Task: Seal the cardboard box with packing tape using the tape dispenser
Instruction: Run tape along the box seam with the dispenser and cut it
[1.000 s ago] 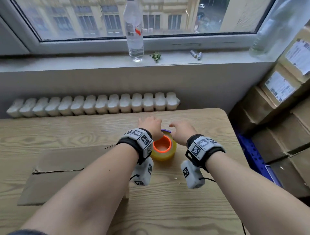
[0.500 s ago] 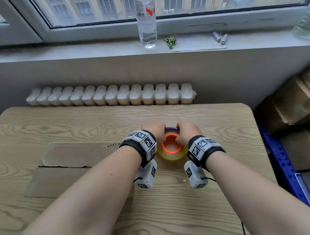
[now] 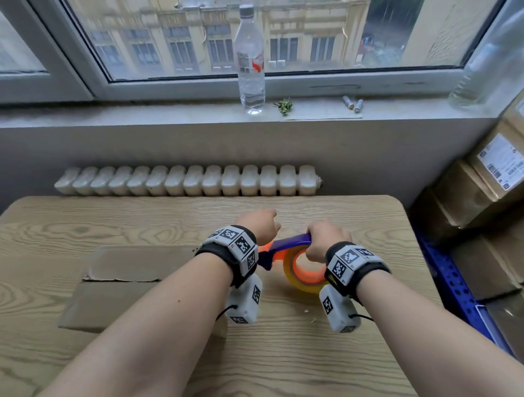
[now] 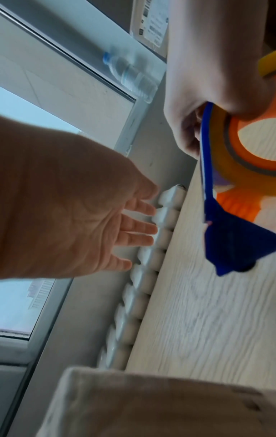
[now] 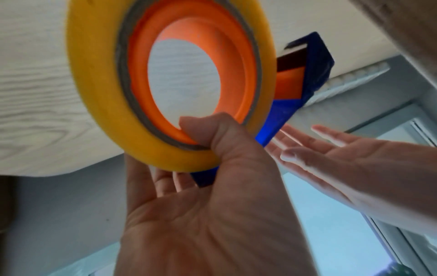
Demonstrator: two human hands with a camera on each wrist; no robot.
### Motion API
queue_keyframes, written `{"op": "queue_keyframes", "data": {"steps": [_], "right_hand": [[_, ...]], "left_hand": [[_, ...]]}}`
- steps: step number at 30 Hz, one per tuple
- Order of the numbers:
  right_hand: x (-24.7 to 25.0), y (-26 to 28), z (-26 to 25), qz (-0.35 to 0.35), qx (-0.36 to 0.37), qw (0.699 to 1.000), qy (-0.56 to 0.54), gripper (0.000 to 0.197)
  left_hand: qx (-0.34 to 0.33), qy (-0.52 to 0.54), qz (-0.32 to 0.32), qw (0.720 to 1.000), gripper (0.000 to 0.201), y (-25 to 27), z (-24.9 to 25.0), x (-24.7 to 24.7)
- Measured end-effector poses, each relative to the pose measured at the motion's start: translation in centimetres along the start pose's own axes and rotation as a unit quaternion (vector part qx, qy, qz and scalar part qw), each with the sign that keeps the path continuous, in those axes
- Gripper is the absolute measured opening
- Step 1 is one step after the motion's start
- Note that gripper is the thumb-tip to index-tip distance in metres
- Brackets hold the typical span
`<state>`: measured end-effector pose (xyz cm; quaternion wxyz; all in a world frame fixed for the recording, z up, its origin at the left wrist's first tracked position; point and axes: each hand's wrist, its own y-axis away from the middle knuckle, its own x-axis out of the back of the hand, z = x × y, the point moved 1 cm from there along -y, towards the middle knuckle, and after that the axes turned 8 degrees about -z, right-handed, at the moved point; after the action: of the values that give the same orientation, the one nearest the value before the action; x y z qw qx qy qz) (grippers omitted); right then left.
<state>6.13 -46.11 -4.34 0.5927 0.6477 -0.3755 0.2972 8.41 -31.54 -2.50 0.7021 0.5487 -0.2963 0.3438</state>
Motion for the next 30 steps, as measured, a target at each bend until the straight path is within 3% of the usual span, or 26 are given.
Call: {"op": "queue_keyframes", "data": {"steps": [4,10,14,18,22,30], "right_hand": [[1.9,3.5,-0.6,0.06,-0.015,0.997,-0.037,0.027],[4.0,9.1,-3.6,0.149,0.003,0.985,-0.088,0.04],[4.1,12.2,-7.0,0.187,0.019,0.977,-0.102,0.032],[3.7,14.4,-10.3,0.211,0.033,0.971,-0.111,0.029],[3.0,16.1,-13.8,0.221,0.047,0.968,-0.109,0.026],[2.1,18.5,-18.5,0.208,0.073,0.971,-0.097,0.043]], "left_hand": [[-0.021,0.051,0.061,0.997,0.043,2.7,-0.6,1.6],[-0.019,0.13,0.144,0.981,0.042,8.5,-3.6,4.2],[0.02,0.277,0.137,0.951,0.042,12.5,-8.0,5.0],[0.016,0.45,0.044,0.892,0.037,15.4,-11.3,4.8],[-0.015,0.487,0.048,0.872,0.028,18.0,-13.6,4.7],[-0.035,0.553,0.07,0.829,0.023,20.6,-18.3,4.4]]}}
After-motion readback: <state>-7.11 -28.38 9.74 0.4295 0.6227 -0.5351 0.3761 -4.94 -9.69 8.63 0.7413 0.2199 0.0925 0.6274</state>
